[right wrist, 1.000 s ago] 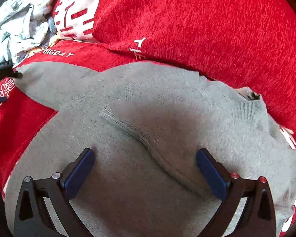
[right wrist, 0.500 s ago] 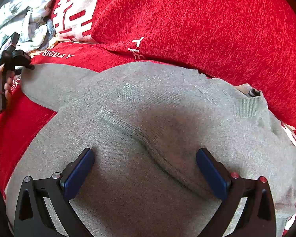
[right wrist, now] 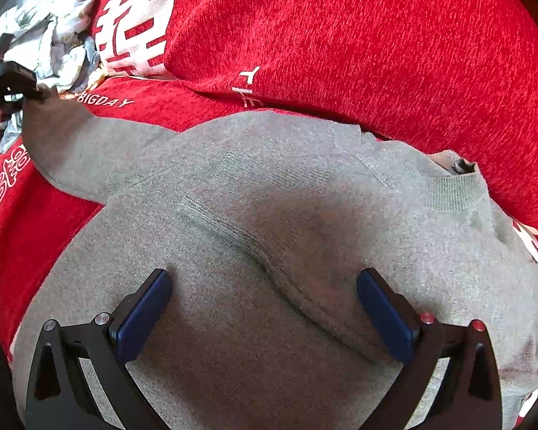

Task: Fold small clothes

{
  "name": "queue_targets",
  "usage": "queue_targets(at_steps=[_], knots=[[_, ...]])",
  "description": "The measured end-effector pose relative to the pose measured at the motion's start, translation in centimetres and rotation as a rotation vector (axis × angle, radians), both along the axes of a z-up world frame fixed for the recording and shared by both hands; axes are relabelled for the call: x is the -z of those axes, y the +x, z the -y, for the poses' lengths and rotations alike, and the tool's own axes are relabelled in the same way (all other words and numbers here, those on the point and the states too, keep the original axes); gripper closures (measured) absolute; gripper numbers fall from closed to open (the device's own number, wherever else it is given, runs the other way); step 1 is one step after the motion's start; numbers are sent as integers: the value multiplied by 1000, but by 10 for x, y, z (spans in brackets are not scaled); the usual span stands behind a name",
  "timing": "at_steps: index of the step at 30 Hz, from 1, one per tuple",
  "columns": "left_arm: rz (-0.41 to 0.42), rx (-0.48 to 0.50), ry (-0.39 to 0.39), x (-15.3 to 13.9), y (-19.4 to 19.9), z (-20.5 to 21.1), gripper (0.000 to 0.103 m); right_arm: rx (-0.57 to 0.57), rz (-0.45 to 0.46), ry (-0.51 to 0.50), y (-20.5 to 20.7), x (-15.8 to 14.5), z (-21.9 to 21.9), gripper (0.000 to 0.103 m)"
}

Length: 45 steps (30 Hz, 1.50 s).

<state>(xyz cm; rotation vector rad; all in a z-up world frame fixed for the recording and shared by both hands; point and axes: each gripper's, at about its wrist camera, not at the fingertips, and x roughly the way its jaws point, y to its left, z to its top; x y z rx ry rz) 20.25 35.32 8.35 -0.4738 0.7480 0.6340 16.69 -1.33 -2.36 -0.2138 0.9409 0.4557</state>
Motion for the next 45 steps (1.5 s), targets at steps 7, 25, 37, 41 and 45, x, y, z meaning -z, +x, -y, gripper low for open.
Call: queue_targets(at_steps=[7,25,37,41,45], knots=[[16,199,57,-37,10,83,93,33,6,72,-9,-20,21,0],[-178,798,139,19,53,453,93,372,-9,174,-44,-37,237,0],[-175,947,-61,17,33,434,14,391,-9,240,-52,-31,264,0],[-52,886,-39,-13,20,399,5,361,-2,263,-49,-41,251,0],[-68,790,44,-12,10,352,5,328,5,241,-40,-49,228,0]])
